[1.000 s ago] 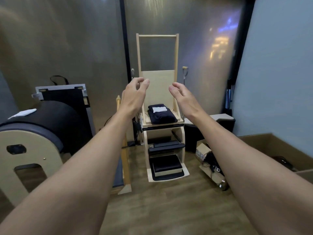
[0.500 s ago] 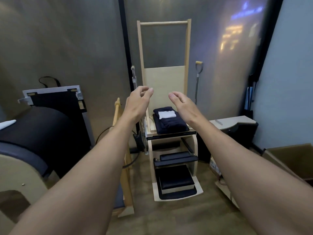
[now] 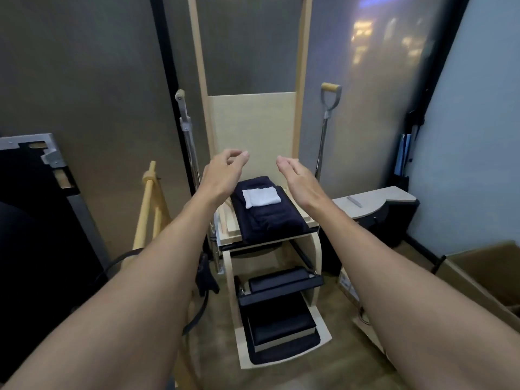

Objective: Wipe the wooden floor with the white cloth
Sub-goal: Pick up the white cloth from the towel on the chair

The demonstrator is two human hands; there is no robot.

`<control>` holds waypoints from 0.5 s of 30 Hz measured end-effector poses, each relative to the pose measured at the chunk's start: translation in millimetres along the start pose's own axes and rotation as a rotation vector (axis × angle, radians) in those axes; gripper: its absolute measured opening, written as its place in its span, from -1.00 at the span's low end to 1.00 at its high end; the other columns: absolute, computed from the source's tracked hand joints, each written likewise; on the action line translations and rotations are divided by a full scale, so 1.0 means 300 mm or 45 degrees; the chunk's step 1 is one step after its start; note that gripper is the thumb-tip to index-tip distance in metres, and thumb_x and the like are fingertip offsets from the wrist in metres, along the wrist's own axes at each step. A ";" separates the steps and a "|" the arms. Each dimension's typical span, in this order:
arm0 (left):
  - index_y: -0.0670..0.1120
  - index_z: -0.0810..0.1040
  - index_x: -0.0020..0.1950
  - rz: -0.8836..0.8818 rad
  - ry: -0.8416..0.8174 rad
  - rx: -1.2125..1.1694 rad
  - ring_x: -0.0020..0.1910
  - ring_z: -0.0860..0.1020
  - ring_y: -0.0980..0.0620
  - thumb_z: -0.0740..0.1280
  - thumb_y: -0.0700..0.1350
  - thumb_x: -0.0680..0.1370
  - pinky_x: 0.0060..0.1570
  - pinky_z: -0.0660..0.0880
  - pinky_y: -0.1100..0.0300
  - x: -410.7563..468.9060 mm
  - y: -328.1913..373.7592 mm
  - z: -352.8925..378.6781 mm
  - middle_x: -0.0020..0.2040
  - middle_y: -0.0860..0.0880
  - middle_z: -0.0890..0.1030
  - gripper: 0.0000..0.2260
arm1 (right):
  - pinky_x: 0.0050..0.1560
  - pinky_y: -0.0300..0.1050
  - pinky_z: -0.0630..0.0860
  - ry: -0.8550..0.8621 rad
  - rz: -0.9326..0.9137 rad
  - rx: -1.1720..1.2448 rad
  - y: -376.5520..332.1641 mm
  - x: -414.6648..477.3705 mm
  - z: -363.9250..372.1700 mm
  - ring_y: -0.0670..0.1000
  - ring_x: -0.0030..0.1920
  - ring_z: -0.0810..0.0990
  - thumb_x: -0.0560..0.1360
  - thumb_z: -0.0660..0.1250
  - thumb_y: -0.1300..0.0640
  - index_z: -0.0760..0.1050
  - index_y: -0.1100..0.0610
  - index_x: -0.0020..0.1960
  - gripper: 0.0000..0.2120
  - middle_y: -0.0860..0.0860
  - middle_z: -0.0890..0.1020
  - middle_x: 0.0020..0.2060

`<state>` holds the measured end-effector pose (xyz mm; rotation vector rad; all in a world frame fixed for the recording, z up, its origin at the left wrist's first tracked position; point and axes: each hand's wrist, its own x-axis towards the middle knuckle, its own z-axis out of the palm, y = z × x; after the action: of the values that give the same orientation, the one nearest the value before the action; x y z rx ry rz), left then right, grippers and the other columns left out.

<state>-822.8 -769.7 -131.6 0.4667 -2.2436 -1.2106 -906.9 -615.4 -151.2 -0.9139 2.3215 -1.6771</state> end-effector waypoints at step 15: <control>0.01 0.42 0.37 -0.252 -0.097 0.082 0.29 0.45 0.03 0.30 0.10 0.52 0.12 0.35 0.20 0.729 -0.449 0.300 0.35 -0.07 0.46 -0.56 | 0.13 -0.19 0.27 -0.095 0.232 0.037 0.466 0.787 0.133 -0.17 0.19 0.42 0.53 0.10 -0.29 0.39 -0.08 0.35 -0.52 -0.15 0.50 0.27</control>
<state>-1044.8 -899.3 -220.8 0.6924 -2.3513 -1.2752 -1134.6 -748.7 -236.6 -0.7218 2.2498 -1.5726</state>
